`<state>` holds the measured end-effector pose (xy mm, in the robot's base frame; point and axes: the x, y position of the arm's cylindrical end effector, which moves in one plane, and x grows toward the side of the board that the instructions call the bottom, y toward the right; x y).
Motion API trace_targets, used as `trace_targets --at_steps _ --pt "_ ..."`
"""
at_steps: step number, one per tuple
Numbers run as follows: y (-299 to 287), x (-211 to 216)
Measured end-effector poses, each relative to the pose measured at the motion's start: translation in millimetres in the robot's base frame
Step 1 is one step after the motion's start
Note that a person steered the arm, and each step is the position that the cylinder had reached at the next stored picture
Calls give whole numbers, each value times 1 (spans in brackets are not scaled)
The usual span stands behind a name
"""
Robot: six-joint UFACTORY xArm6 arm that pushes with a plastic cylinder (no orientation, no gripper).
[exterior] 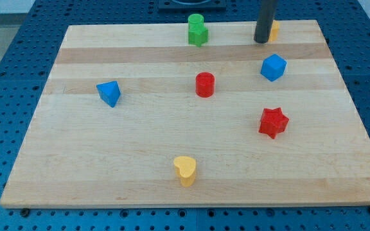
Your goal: Place the yellow hexagon top right corner
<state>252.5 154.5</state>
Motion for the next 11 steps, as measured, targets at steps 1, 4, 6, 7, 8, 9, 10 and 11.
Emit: trace_targets --at_steps 1,4,6,7,8,9,10,11 --pt "-18 -1" --pt "14 -13" --pt "32 -13" --pt "32 -14" --pt "32 -16" --pt "27 -16" --pt "16 -16" --pt "5 -16"
